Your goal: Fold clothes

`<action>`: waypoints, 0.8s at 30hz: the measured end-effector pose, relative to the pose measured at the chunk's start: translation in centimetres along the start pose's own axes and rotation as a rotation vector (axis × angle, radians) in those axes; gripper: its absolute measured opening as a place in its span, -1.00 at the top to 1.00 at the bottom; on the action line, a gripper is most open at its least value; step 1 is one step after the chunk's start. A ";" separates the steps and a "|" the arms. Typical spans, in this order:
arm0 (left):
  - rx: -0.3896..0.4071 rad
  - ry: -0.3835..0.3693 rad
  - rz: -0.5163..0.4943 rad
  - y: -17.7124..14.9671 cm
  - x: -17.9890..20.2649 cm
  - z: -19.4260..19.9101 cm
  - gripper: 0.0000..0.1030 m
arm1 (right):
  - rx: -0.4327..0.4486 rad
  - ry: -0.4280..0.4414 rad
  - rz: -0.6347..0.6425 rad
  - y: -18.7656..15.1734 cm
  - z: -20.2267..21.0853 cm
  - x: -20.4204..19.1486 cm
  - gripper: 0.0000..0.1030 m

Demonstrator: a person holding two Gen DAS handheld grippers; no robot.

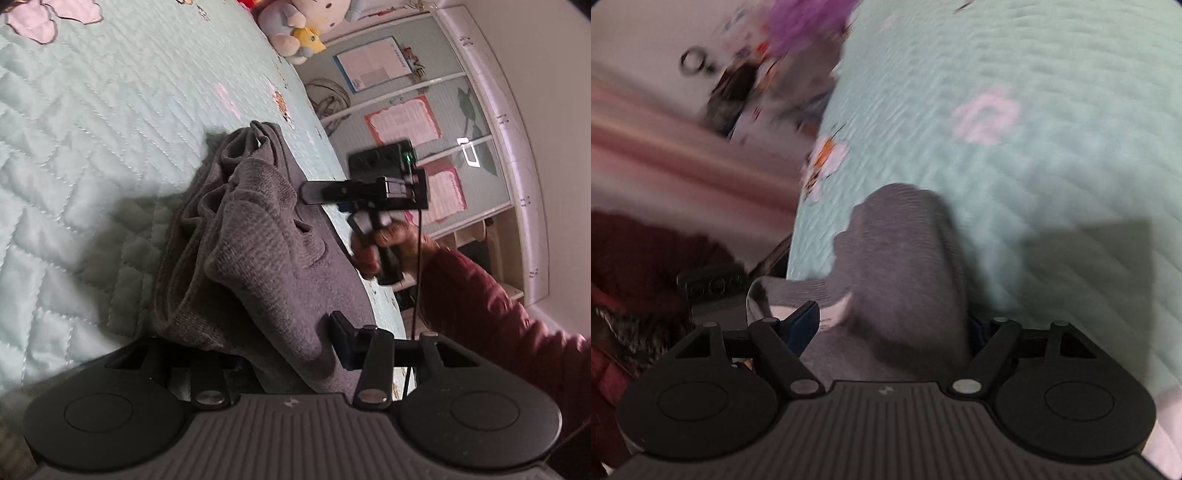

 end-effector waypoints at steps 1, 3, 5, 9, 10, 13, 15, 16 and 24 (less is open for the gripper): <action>-0.008 0.000 -0.009 0.0 0.1 -0.1 0.05 | -0.001 -0.035 0.019 0.0 -0.2 -0.3 -0.42; -0.033 0.002 -0.029 0.1 0.4 -0.4 0.07 | -0.001 -0.105 0.054 -0.1 -0.5 -0.8 0.16; -0.054 0.004 -0.045 0.3 0.6 -0.6 0.14 | 0.058 -0.147 0.059 -1.0 -0.1 -1.8 0.34; -0.047 -0.004 -0.196 1.1 2.4 -0.3 0.40 | 0.245 -0.242 0.101 -3.7 1.2 -5.5 0.48; -0.037 -0.018 -0.241 1.3 3.2 -0.1 0.43 | 0.299 -0.268 0.113 -4.4 1.7 -6.5 0.48; -0.018 -0.074 -0.396 1.9 6.0 0.6 0.46 | 0.524 -0.340 0.139 -7.5 4.3 -10.4 0.49; -0.040 -0.126 -0.462 2.6 7.6 0.6 0.48 | 0.687 -0.378 0.127 -10.3 6.9 -12.4 0.49; -0.054 -0.153 -0.489 3.0 8.4 0.5 0.49 | 0.774 -0.403 0.112 -12.0 7.7 -13.5 0.49; -0.127 -0.406 -0.708 4.2 15.8 2.0 0.51 | 1.346 -0.467 0.023 -27.2 9.5 -23.3 0.49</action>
Point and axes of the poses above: each gripper's, at about its wrist camera, not at the fingertips, and z roughly against the way its jaws point, x to its right, y to its top, the point moved 6 cm from there along -z, roughly the way its jaws point, and after that the axes turned 6 degrees about y, right-handed, at the moved point
